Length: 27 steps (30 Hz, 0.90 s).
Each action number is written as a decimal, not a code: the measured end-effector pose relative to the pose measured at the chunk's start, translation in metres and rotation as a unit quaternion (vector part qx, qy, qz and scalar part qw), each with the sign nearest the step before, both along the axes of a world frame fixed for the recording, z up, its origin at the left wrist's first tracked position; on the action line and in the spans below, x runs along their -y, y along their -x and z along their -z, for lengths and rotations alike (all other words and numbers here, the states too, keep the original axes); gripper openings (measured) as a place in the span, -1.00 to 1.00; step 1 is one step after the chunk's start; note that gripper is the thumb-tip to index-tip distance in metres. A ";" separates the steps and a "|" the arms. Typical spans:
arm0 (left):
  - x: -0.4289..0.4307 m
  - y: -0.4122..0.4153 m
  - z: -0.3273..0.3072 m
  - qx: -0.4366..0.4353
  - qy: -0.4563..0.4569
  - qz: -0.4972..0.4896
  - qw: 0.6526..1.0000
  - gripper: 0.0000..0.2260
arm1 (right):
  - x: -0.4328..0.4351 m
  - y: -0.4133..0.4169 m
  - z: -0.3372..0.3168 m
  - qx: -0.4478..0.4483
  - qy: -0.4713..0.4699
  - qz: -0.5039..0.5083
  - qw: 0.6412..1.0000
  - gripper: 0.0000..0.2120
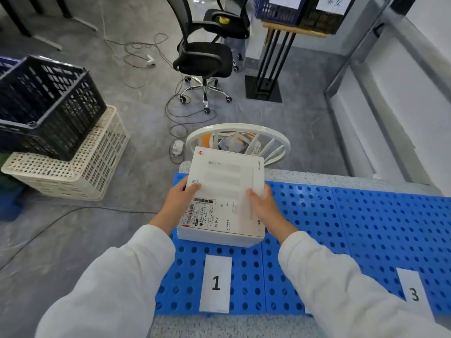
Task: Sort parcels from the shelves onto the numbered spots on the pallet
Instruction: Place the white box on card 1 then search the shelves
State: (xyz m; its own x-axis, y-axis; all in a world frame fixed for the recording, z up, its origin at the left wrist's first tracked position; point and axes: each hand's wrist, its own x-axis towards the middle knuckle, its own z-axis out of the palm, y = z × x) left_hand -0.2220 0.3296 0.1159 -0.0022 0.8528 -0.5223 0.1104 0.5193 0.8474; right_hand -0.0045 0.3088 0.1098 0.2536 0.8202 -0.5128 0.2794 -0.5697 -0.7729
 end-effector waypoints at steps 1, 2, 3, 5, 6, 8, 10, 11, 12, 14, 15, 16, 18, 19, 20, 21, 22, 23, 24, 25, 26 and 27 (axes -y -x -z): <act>-0.002 0.001 0.001 -0.007 0.001 -0.001 1.000 -0.76 | -0.001 0.002 0.000 0.003 0.002 -0.005 1.000 -0.45; -0.004 0.003 0.002 -0.016 0.002 -0.001 1.000 -0.76 | -0.002 0.003 0.002 0.005 0.003 -0.007 1.000 -0.45; -0.004 0.004 0.003 -0.025 0.001 0.000 1.000 -0.76 | -0.004 0.004 0.002 0.006 0.001 -0.008 1.000 -0.45; -0.004 0.005 0.005 -0.028 -0.001 0.004 1.000 -0.75 | -0.005 0.005 0.003 0.002 -0.004 -0.004 1.000 -0.46; -0.003 0.005 0.006 -0.029 -0.004 0.006 1.000 -0.75 | -0.004 0.005 0.004 -0.001 -0.007 -0.002 1.000 -0.45; 0.000 0.004 0.007 -0.030 -0.009 0.002 1.000 -0.75 | -0.002 0.005 0.005 -0.003 -0.011 -0.001 1.000 -0.43; 0.002 0.003 0.006 -0.031 -0.015 0.002 0.999 -0.77 | 0.000 0.006 0.005 -0.005 -0.016 -0.003 1.000 -0.43; 0.002 0.003 0.005 -0.033 -0.015 0.000 0.999 -0.78 | 0.000 0.007 0.005 -0.001 -0.014 -0.007 1.000 -0.43; 0.001 0.004 0.004 -0.037 -0.013 -0.001 0.999 -0.79 | -0.001 0.007 0.003 0.007 -0.007 -0.012 1.000 -0.42; 0.001 0.006 0.002 -0.057 -0.023 -0.011 0.998 -0.77 | -0.002 0.007 -0.003 0.032 0.007 -0.018 0.999 -0.35; 0.001 0.006 -0.001 -0.076 -0.041 -0.019 0.996 -0.74 | 0.000 0.005 -0.008 0.047 0.011 -0.020 0.999 -0.31; 0.002 0.006 -0.006 -0.097 -0.064 -0.024 0.993 -0.69 | 0.002 0.002 -0.014 0.059 0.006 -0.023 0.998 -0.29; 0.004 -0.001 -0.021 -0.138 -0.114 -0.013 0.984 -0.63 | 0.009 -0.008 -0.026 0.086 -0.018 -0.046 0.995 -0.31; 0.007 -0.008 -0.030 -0.158 -0.136 0.004 0.978 -0.62 | 0.015 -0.014 -0.034 0.105 -0.028 -0.068 0.992 -0.33; 0.009 -0.017 -0.040 -0.180 -0.159 0.030 0.970 -0.61 | 0.020 -0.022 -0.042 0.125 -0.036 -0.091 0.987 -0.34; 0.012 -0.028 -0.050 -0.204 -0.186 0.064 0.959 -0.61 | 0.027 -0.030 -0.051 0.146 -0.044 -0.115 0.982 -0.35; 0.015 -0.039 -0.059 -0.228 -0.215 0.101 0.944 -0.61 | 0.033 -0.038 -0.059 0.167 -0.051 -0.140 0.975 -0.36; 0.019 -0.052 -0.071 -0.252 -0.246 0.143 0.925 -0.61 | 0.040 -0.049 -0.070 0.191 -0.062 -0.162 0.966 -0.37; 0.024 -0.066 -0.081 -0.273 -0.272 0.187 0.904 -0.60 | 0.049 -0.059 -0.081 0.215 -0.072 -0.181 0.957 -0.37; 0.030 -0.081 -0.092 -0.294 -0.289 0.236 0.880 -0.59 | 0.059 -0.072 -0.092 0.244 -0.082 -0.195 0.947 -0.36; 0.036 -0.097 -0.102 -0.311 -0.304 0.283 0.855 -0.59 | 0.071 -0.085 -0.105 0.278 -0.092 -0.208 0.933 -0.34; 0.043 -0.111 -0.111 -0.325 -0.313 0.325 0.831 -0.59 | 0.081 -0.097 -0.116 0.311 -0.098 -0.220 0.919 -0.32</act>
